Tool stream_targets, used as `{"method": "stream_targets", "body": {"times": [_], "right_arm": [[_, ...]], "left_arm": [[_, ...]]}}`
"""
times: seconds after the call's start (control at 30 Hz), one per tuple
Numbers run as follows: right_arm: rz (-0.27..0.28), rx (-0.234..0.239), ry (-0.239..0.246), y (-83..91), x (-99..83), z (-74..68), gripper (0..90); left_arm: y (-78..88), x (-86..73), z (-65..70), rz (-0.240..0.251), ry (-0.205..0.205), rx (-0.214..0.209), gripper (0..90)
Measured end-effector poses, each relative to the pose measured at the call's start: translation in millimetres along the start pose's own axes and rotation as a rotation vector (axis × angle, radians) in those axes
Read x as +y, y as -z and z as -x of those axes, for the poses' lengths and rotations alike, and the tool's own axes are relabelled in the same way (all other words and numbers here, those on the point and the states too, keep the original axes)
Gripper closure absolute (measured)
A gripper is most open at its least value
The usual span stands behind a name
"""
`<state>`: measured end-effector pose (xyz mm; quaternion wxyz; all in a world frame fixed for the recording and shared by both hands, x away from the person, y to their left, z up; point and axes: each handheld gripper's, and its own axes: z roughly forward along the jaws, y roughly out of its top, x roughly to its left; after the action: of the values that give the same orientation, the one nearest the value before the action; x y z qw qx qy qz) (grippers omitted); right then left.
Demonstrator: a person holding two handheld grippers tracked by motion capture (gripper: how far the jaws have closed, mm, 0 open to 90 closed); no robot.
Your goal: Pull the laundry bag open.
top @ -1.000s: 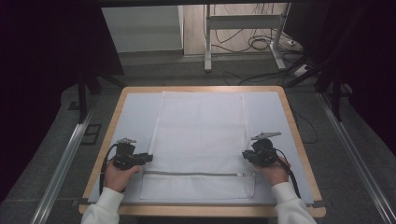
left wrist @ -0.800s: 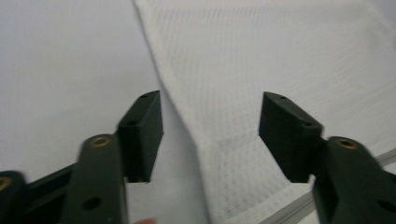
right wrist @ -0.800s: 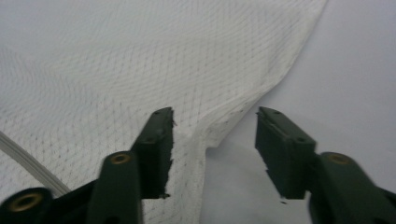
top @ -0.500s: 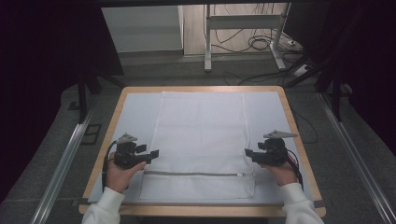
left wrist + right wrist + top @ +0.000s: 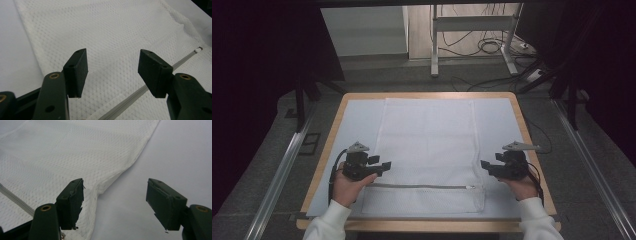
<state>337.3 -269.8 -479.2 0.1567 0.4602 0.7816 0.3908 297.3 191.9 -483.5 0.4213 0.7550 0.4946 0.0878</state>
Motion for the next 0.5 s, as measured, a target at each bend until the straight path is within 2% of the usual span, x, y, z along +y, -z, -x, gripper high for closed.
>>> {"method": "stream_targets", "body": {"times": [0.17, 0.37, 0.5], "right_arm": [[-0.006, -0.002, -0.006, -0.9, -0.9, 1.0, 29.9], [-0.002, -0.008, -0.009, 0.0, -2.0, 1.9, 29.9], [0.004, -0.010, -0.007, 1.1, -2.2, 1.4, 29.8]], "left_arm": [[-5.7, 5.4, 14.3, -0.005, -0.017, -0.021, 41.7], [-18.3, 16.0, 49.3, -0.014, -0.083, -0.077, 41.4], [-25.2, 17.6, 59.2, -0.025, -0.095, -0.096, 40.5]]}}
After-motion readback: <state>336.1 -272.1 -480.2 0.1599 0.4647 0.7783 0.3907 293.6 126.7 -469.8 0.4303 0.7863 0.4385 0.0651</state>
